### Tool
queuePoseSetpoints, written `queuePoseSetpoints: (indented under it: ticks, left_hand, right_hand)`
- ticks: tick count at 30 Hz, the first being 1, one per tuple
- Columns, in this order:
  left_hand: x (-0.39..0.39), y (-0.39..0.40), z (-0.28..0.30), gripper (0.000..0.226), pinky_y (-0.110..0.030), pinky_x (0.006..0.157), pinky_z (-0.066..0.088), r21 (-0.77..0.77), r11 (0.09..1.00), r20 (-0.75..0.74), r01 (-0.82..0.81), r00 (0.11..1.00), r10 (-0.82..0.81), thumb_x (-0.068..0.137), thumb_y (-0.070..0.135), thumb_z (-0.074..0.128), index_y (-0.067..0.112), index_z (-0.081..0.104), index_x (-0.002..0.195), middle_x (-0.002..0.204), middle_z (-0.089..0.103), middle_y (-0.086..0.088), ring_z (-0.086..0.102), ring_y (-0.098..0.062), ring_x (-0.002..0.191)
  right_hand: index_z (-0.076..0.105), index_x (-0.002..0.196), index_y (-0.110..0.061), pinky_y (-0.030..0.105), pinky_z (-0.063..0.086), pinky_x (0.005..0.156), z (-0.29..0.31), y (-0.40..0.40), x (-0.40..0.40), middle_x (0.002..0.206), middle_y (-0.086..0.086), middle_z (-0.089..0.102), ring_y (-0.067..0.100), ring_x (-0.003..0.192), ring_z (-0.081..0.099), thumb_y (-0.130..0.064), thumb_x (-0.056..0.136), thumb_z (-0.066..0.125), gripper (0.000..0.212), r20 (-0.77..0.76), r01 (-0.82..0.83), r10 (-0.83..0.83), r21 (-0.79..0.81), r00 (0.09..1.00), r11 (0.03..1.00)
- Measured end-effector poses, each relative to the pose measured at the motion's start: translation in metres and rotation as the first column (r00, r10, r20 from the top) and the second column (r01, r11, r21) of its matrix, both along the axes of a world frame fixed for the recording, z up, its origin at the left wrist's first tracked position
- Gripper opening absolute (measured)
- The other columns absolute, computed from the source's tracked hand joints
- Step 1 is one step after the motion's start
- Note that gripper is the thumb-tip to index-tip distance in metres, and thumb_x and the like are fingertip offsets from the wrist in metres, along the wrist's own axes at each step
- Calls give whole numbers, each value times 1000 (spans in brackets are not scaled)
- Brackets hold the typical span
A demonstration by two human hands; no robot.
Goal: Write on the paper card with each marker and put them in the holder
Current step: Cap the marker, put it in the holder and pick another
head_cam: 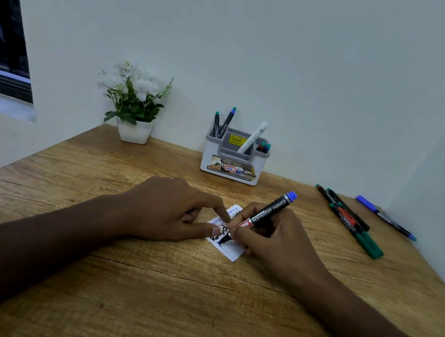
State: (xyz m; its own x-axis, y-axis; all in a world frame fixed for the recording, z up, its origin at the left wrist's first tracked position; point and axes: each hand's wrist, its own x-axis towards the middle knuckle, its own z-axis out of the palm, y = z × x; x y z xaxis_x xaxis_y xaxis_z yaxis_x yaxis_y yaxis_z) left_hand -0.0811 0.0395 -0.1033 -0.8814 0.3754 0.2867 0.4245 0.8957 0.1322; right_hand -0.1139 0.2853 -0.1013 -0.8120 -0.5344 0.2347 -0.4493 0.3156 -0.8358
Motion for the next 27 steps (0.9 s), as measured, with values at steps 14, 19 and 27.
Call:
queuePoseSetpoints:
  ticks: [14, 19, 27]
  left_hand:
    - [0, 0, 0, 39, -24, 52, 32, 4, 1000, 5, -4, 1000, 4, 95, 73, 45, 60, 51, 131, 63, 57, 9, 58, -5, 67]
    - [0, -1, -1, 41, -24, 52, 34, -2, 1000, 5, 2, 1000, -2, 94, 75, 43, 61, 50, 131, 63, 57, 10, 58, -3, 68]
    - [-1, -1, -2, 36, -23, 52, 32, 0, 1000, -16, 0, 1000, 0, 95, 75, 44, 64, 48, 129, 64, 57, 12, 58, -1, 70]
  right_hand:
    - [80, 87, -24, 28, 59, 71, -2, 0, -3, 85, -4, 82, 6, 78, 74, -21, 91, 78, 6, 28, 31, -31, -13, 999, 999]
    - [80, 88, -23, 25, 55, 67, -3, -1, -4, 82, -6, 81, 2, 73, 71, -24, 89, 78, 3, 37, 43, -43, -16, 998, 999]
    - [81, 92, -21, 34, 59, 72, -2, -2, -5, 80, -4, 79, 5, 71, 69, -25, 89, 78, 5, 46, 77, -77, -8, 996, 997]
